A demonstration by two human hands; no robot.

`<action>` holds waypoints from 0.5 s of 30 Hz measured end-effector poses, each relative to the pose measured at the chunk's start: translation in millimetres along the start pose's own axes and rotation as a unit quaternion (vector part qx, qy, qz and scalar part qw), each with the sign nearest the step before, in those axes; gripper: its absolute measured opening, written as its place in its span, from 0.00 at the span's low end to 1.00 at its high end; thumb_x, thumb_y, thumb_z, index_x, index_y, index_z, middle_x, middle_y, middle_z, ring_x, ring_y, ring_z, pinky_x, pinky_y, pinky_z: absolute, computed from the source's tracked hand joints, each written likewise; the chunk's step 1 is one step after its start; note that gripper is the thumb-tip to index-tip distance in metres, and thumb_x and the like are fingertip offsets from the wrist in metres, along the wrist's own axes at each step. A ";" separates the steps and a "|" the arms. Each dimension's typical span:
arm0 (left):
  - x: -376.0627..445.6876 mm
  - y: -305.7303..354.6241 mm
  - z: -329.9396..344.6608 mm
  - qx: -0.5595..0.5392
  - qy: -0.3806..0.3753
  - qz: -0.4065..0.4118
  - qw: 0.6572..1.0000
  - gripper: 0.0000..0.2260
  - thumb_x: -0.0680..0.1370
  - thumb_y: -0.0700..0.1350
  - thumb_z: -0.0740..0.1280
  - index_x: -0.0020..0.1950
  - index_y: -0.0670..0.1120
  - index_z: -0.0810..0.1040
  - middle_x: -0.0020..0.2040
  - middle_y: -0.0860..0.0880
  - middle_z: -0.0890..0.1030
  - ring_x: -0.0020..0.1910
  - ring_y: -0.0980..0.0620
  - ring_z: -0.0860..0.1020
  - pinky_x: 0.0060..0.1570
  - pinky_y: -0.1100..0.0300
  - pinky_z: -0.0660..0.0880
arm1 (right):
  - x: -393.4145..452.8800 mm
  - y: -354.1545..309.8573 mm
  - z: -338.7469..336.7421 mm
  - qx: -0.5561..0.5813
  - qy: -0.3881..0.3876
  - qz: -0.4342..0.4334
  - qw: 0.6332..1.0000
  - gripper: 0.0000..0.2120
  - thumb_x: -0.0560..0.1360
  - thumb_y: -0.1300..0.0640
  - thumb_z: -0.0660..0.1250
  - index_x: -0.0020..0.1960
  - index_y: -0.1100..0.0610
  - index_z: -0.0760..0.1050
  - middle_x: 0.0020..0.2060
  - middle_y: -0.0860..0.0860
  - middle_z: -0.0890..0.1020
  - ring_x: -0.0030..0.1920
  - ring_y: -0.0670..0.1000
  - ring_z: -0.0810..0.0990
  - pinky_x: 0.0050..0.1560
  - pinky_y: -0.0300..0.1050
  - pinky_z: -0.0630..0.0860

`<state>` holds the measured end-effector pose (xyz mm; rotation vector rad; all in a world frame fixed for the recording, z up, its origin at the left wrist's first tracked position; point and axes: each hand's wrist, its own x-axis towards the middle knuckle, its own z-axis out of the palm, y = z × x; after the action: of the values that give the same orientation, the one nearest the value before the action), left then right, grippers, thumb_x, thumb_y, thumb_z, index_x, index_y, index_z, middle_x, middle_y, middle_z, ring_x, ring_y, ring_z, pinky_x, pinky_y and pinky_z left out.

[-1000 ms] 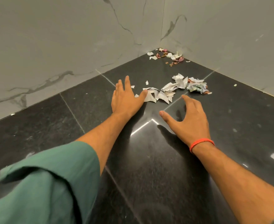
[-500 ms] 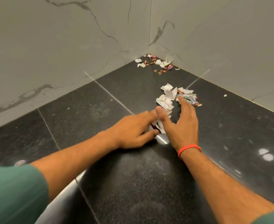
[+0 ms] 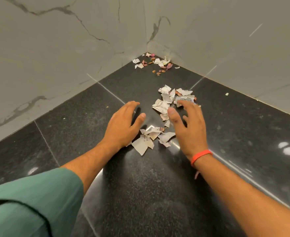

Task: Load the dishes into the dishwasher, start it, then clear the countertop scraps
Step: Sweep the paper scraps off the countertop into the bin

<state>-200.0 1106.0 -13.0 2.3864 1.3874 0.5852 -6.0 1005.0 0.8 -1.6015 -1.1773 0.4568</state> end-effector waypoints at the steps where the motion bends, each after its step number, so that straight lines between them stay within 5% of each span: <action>1: 0.9 -0.5 0.2 0.003 -0.001 0.004 1.000 0.23 0.83 0.60 0.56 0.74 0.49 0.69 0.72 0.50 0.74 0.68 0.50 0.74 0.67 0.44 0.72 | 7.8 6.9 -13.4 -0.040 0.001 -0.019 0.999 0.25 0.75 0.35 0.66 0.65 0.50 0.77 0.66 0.49 0.72 0.67 0.45 0.71 0.69 0.44 0.70; 4: 1.3 -4.7 1.8 0.006 -0.003 0.007 1.000 0.23 0.83 0.62 0.55 0.73 0.52 0.70 0.72 0.52 0.73 0.69 0.52 0.73 0.67 0.43 0.72 | 37.3 36.0 -60.7 -0.176 0.023 -0.042 0.983 0.21 0.77 0.43 0.68 0.64 0.53 0.78 0.66 0.53 0.73 0.68 0.48 0.71 0.68 0.33 0.62; 10: -0.9 0.1 -4.0 -0.020 -0.013 -0.006 1.000 0.29 0.79 0.67 0.56 0.77 0.57 0.66 0.75 0.57 0.70 0.74 0.56 0.68 0.73 0.44 0.67 | 51.7 61.5 -84.4 -0.319 -0.031 0.029 0.947 0.29 0.80 0.37 0.59 0.72 0.56 0.71 0.69 0.56 0.71 0.70 0.59 0.70 0.69 0.57 0.68; 15: 45.3 -5.4 -8.8 -0.164 0.007 -0.042 0.986 0.26 0.81 0.58 0.66 0.79 0.56 0.66 0.74 0.56 0.70 0.69 0.60 0.68 0.67 0.60 0.66 | 53.9 56.3 -78.4 -0.410 -0.065 0.030 0.909 0.36 0.77 0.29 0.56 0.74 0.55 0.69 0.71 0.56 0.70 0.71 0.59 0.67 0.71 0.61 0.66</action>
<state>-188.2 1148.9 0.6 2.0591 1.2767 0.7449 104.1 1012.9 -5.5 -2.3523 -1.5391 0.0884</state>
